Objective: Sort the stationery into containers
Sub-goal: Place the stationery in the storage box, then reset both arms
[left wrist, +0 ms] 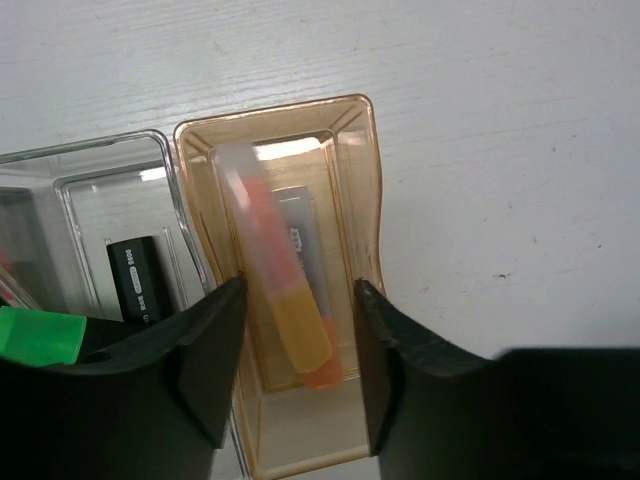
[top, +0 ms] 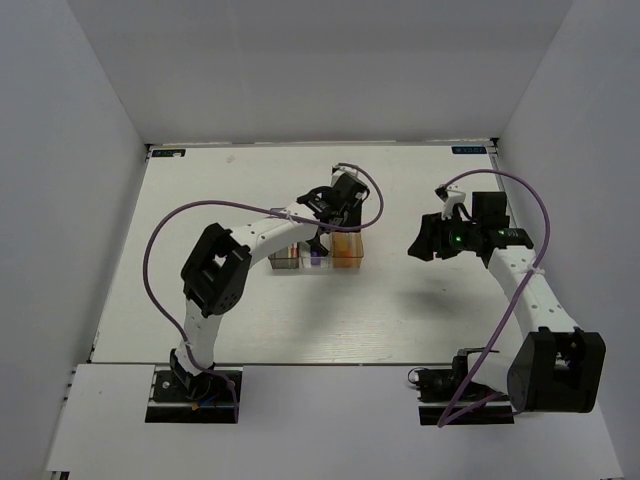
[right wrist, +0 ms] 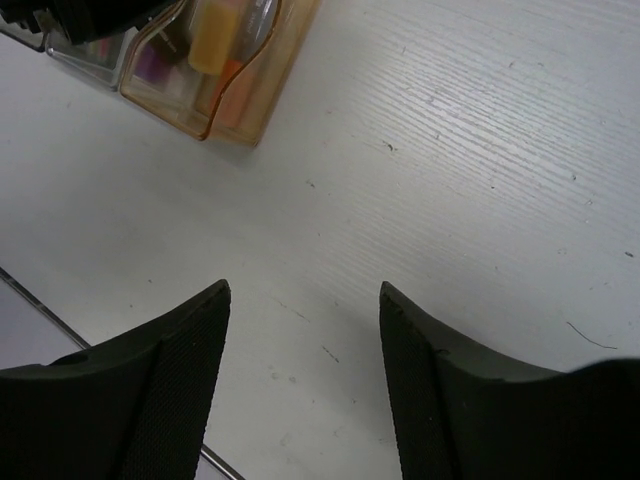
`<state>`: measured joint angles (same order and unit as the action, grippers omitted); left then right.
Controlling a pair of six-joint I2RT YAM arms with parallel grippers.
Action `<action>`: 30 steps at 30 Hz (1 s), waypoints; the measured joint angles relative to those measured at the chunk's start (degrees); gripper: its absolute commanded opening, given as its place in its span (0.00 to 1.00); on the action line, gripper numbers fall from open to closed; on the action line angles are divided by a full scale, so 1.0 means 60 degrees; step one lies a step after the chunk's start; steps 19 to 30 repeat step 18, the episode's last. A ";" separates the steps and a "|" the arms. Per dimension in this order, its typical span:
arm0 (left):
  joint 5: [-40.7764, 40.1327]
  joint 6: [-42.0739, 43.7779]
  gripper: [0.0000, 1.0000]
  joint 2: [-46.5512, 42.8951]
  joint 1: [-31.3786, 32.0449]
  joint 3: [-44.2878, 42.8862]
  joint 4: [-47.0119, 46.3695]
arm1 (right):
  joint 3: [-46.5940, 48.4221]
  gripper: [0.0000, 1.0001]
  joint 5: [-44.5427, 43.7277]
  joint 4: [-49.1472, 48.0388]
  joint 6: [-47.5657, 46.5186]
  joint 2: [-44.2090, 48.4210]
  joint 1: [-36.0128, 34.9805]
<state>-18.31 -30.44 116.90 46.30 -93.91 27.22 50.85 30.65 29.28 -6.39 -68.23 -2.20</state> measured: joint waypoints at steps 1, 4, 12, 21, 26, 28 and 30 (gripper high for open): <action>0.0026 0.0004 0.64 0.0000 -0.0015 0.0000 0.0025 | 0.0007 0.66 0.0018 0.0036 -0.0011 -0.0022 0.0018; 0.0120 0.0007 0.68 -0.0036 -0.0015 0.0000 0.0051 | 0.0007 0.68 0.0109 0.0142 -0.0022 -0.0073 0.0080; 0.0550 0.0273 0.24 -0.2280 0.0244 0.1741 -0.0182 | 0.0153 0.91 -0.0361 0.0299 0.0062 -0.0022 0.0157; 0.0914 0.0539 1.00 -0.7493 0.0528 0.5716 -0.0237 | -0.0244 0.91 -0.1843 -0.0168 0.0612 0.0969 0.0178; 0.0914 0.0539 1.00 -0.7493 0.0528 0.5716 -0.0237 | -0.0244 0.91 -0.1843 -0.0168 0.0612 0.0969 0.0178; 0.0914 0.0539 1.00 -0.7493 0.0528 0.5716 -0.0237 | -0.0244 0.91 -0.1843 -0.0168 0.0612 0.0969 0.0178; 0.0914 0.0539 1.00 -0.7493 0.0528 0.5716 -0.0237 | -0.0244 0.91 -0.1843 -0.0168 0.0612 0.0969 0.0178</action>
